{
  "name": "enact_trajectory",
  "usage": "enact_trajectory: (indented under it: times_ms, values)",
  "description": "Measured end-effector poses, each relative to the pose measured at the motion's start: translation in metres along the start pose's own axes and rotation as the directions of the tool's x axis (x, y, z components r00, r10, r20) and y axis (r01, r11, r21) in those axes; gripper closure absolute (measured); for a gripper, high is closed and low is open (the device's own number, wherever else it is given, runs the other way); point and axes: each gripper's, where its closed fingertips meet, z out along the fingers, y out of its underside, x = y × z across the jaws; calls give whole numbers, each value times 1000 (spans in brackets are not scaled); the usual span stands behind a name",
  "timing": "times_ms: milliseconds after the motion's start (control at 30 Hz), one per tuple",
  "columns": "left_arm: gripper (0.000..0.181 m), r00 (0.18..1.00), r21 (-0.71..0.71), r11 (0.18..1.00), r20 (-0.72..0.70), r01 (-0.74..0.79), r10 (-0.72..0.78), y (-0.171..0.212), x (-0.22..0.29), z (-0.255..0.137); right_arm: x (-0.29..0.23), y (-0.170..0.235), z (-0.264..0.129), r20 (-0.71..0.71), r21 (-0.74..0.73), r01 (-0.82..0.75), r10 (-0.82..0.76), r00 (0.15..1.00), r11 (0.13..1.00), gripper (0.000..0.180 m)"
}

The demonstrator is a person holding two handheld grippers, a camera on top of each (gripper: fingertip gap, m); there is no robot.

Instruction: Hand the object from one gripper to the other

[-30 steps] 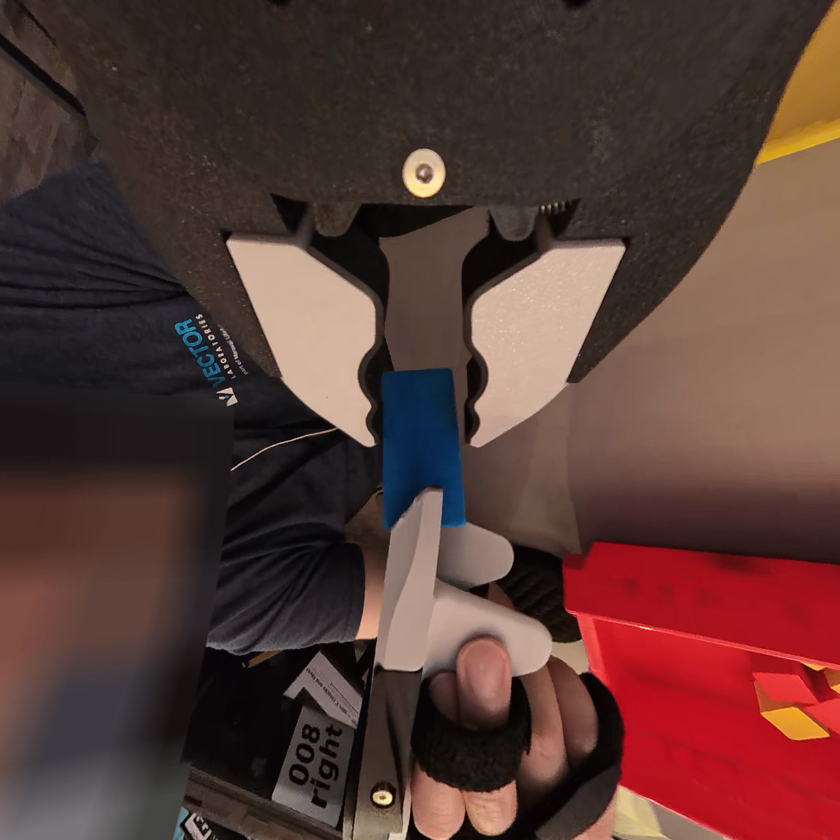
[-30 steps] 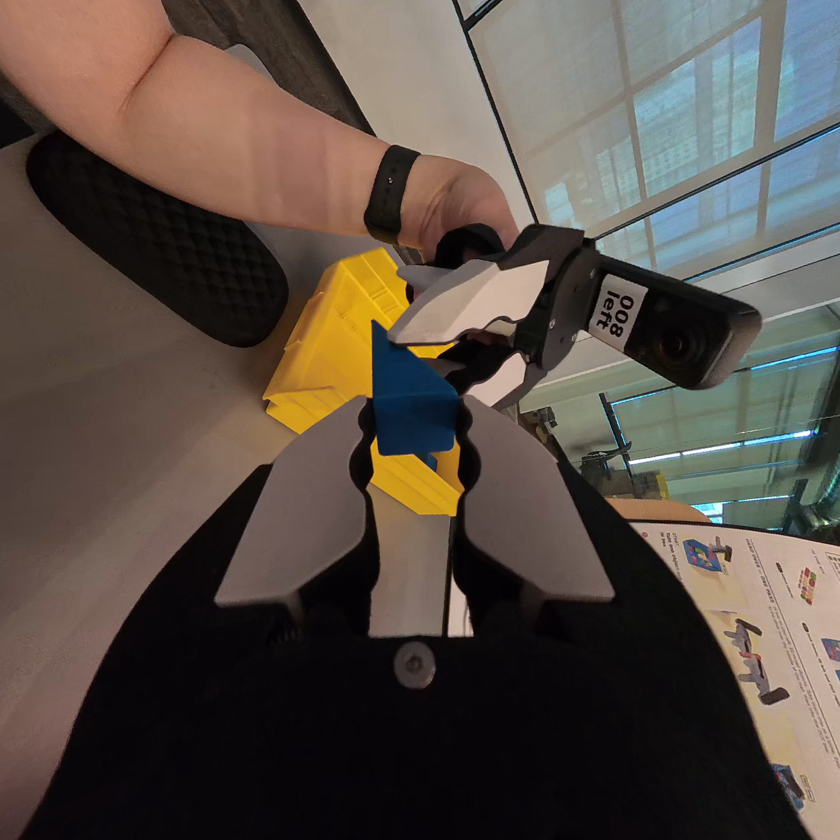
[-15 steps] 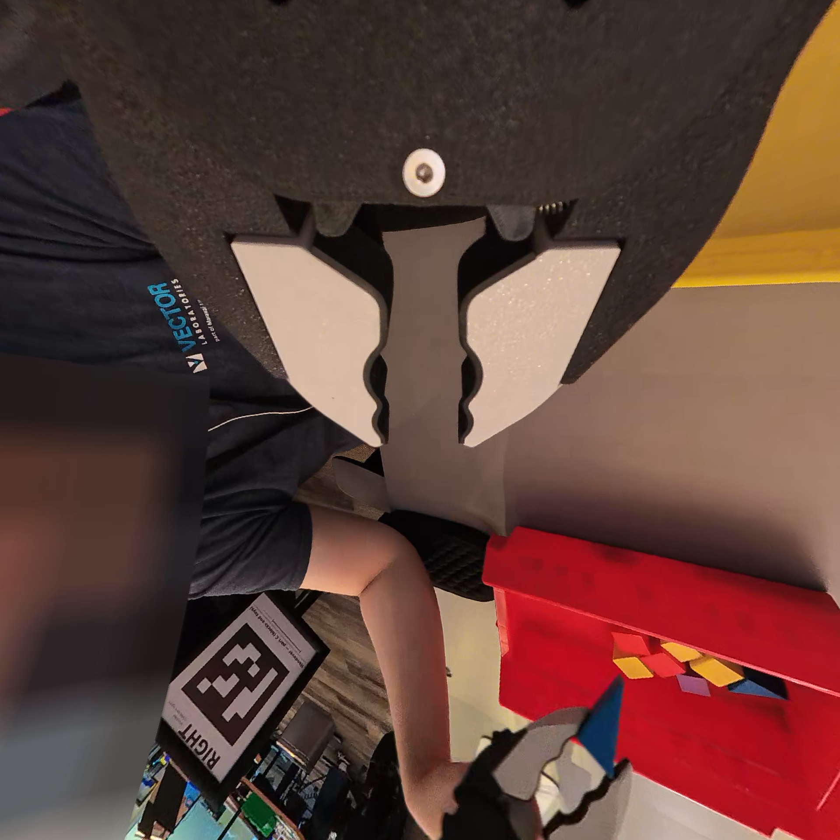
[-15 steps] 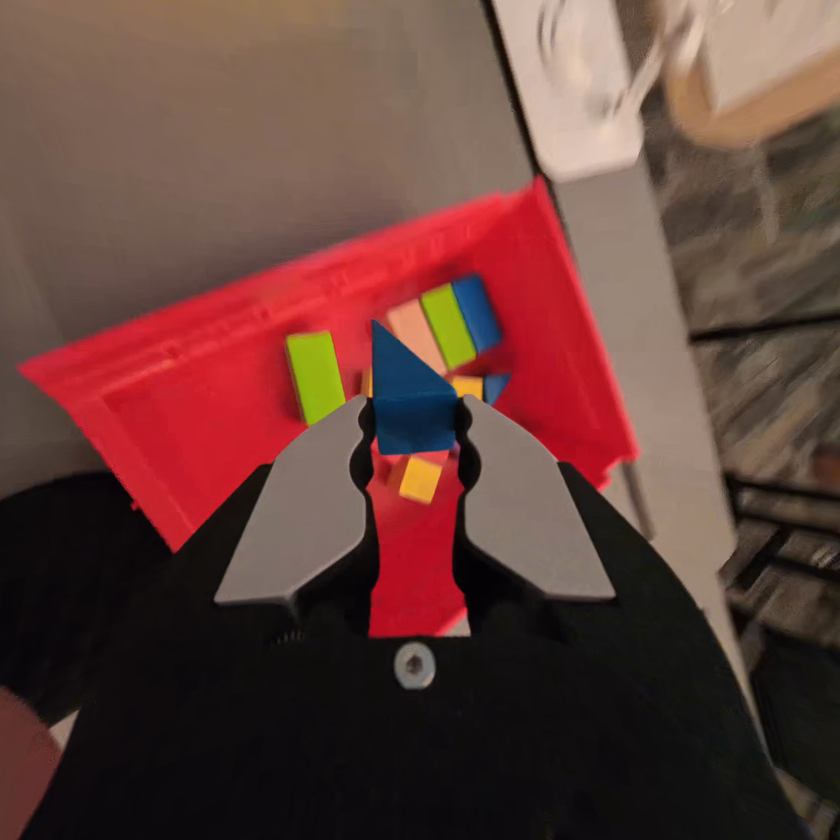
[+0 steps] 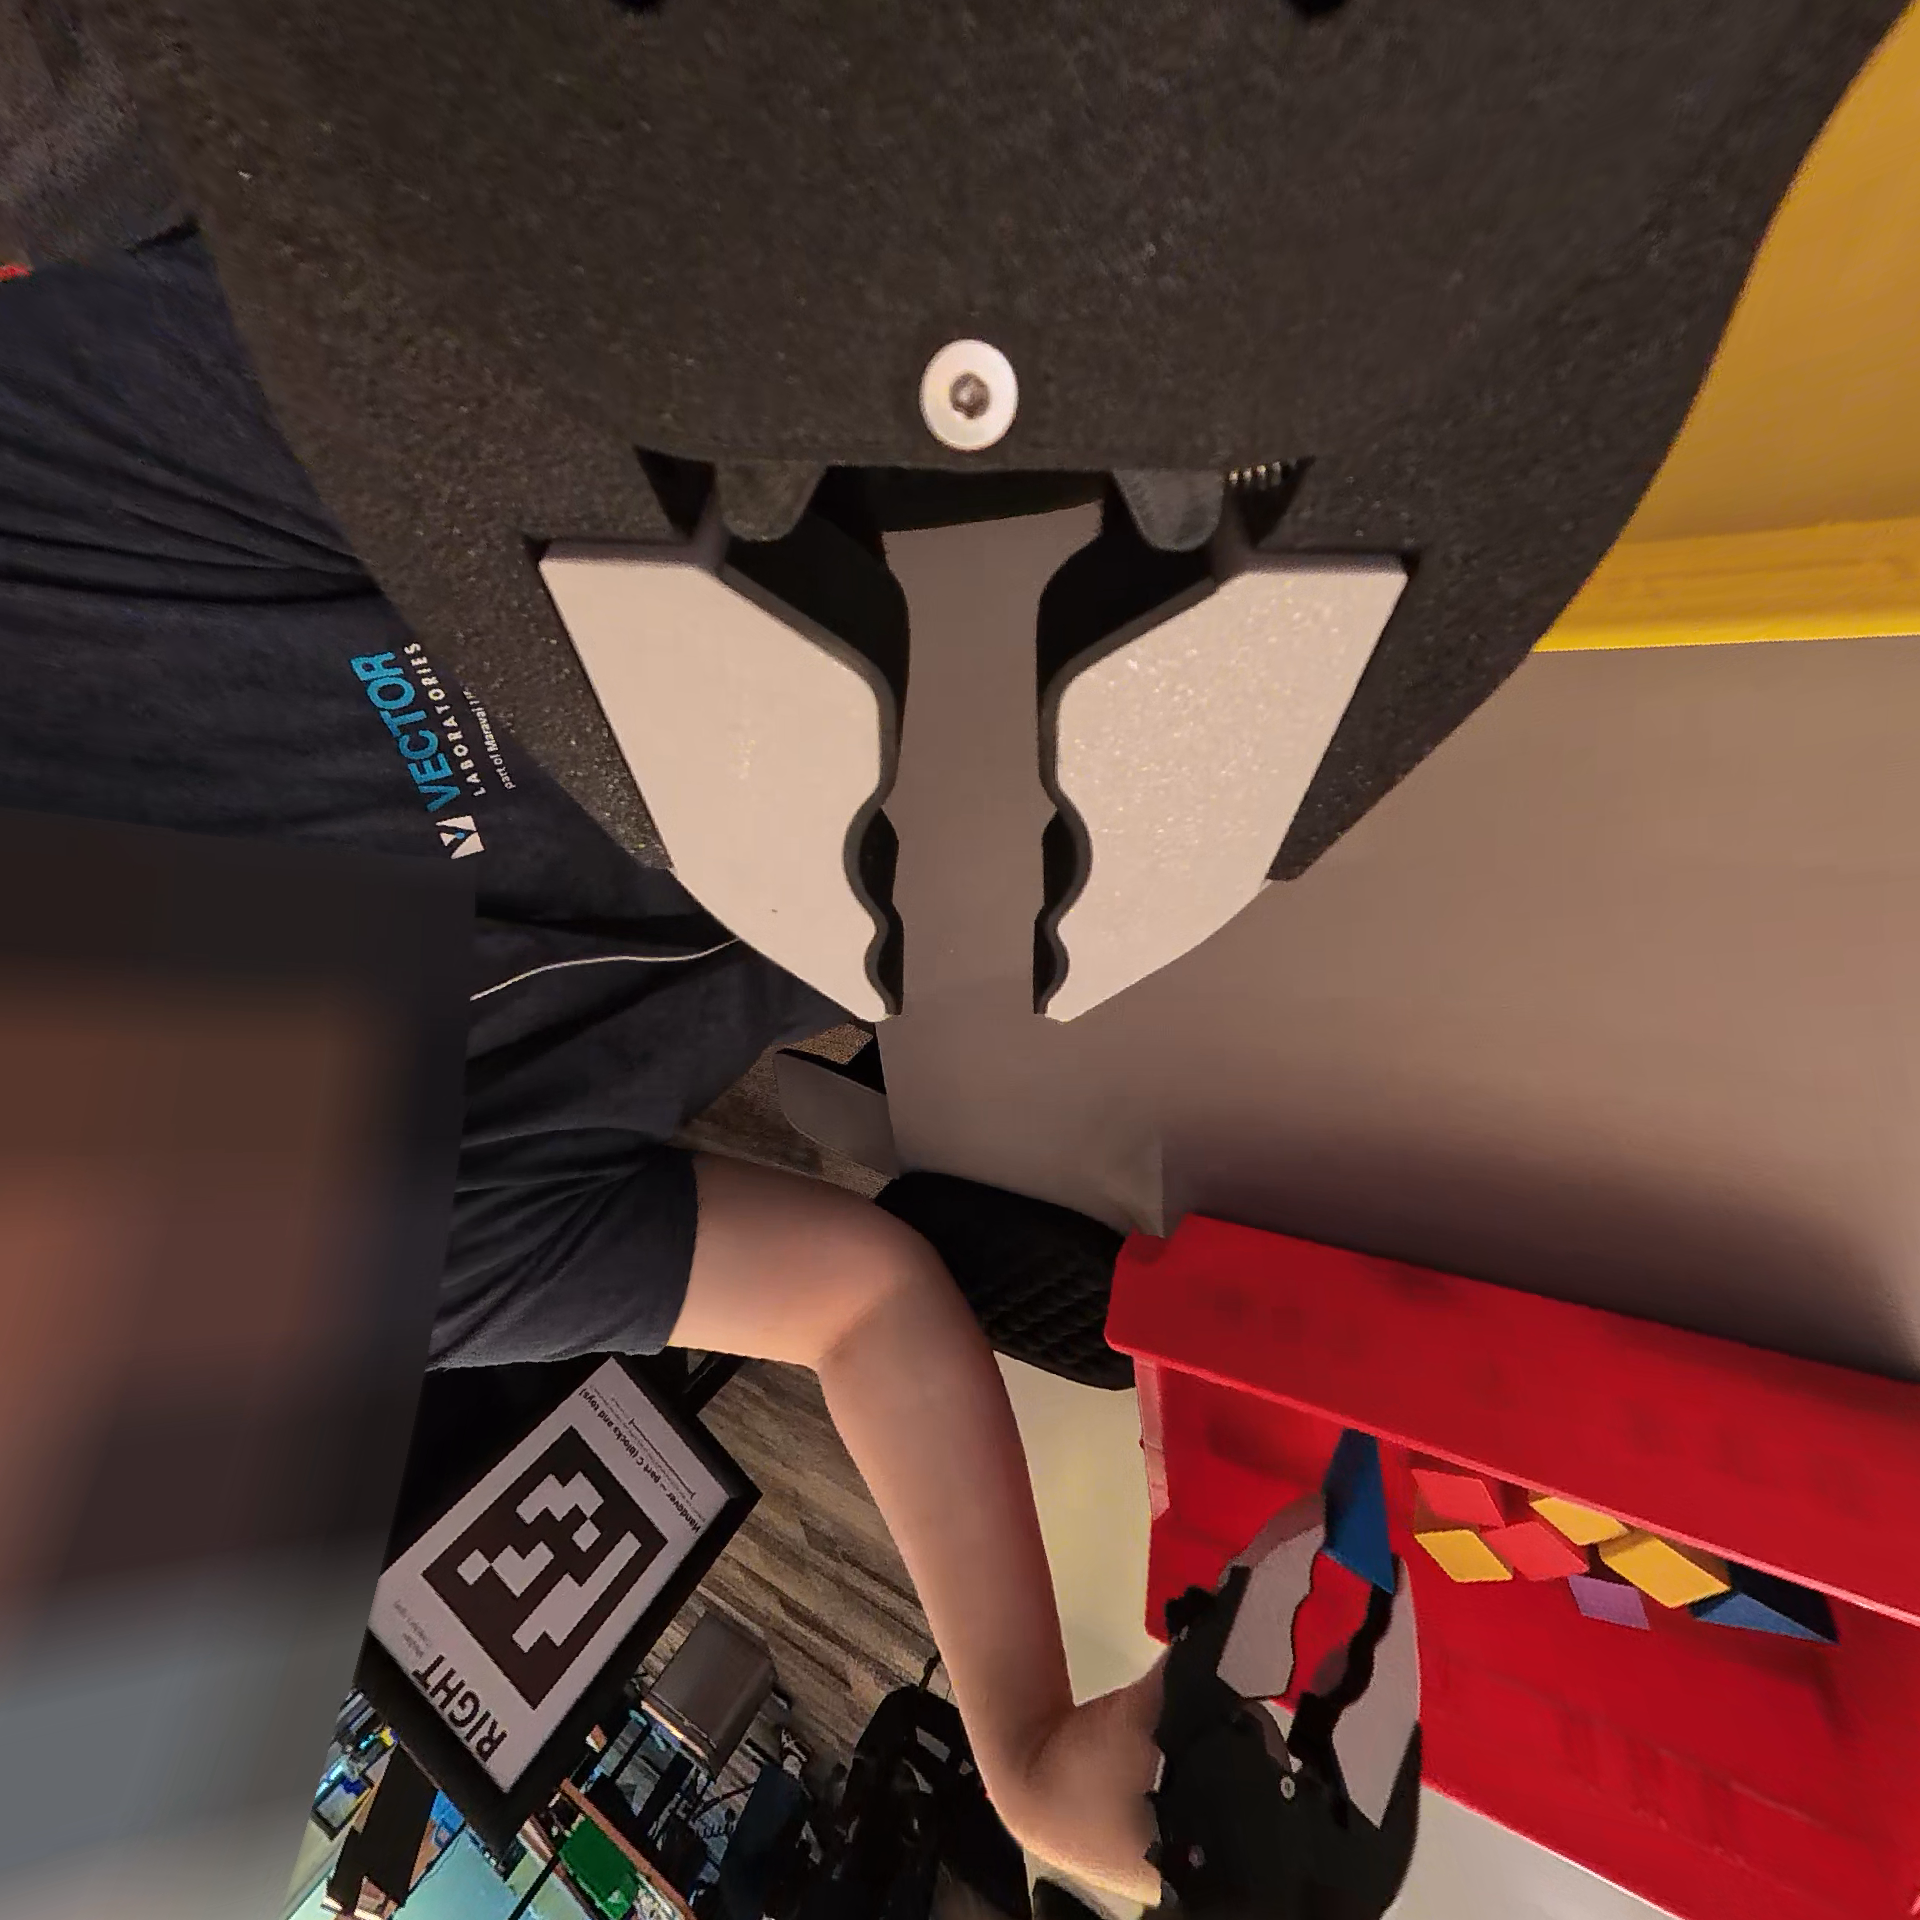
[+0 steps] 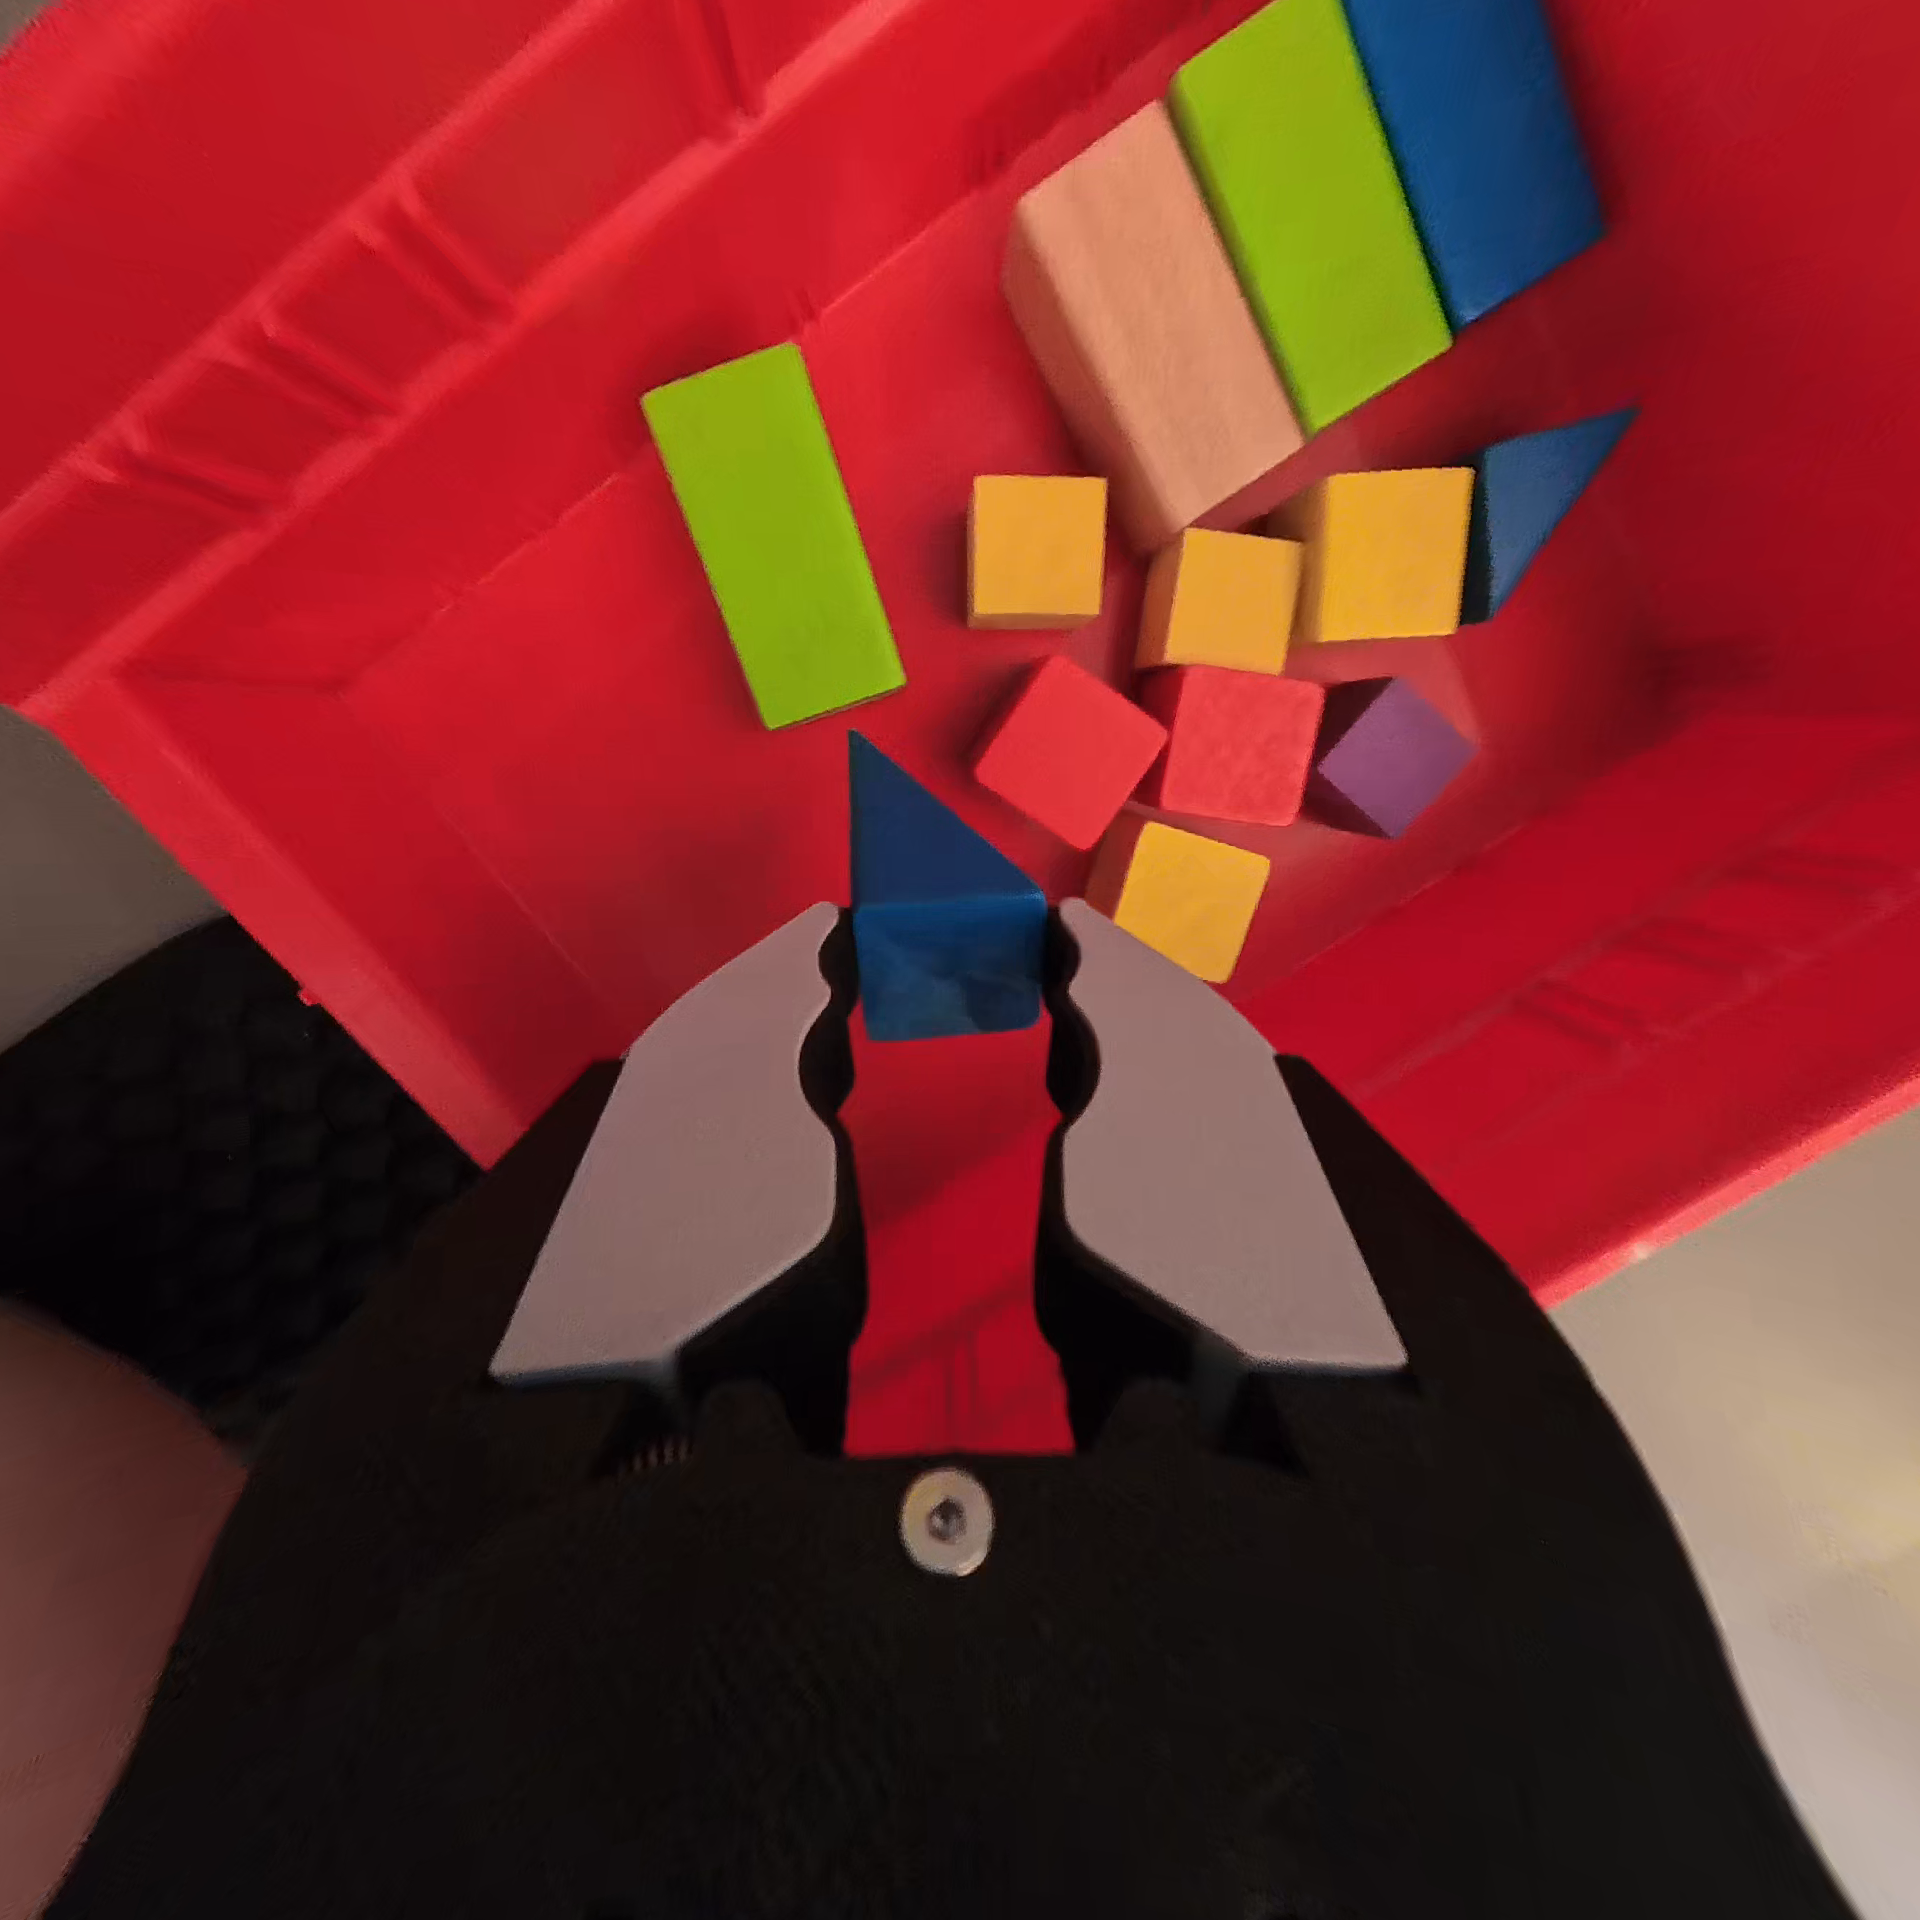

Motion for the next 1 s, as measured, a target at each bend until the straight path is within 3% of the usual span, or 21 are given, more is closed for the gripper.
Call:
enact_trajectory:
  times_ms: [200, 667, 1000]
  values:
    - [160, 1000, -5, 1000, -1, -7, 7, 0, 3, 1, -1, -3, 10, 19, 38, 43, -43, 999, 998, 145]
    - [162, 999, 0, 999, -14, -35, 35, -2, 11, 2, -4, 30, 15, 39, -109, -53, 58, 998, 993, 144]
    - [162, 999, -2, 999, -22, -38, 38, -2, 14, 4, -4, 35, 29, 30, -248, -39, 48, 998, 968, 144]
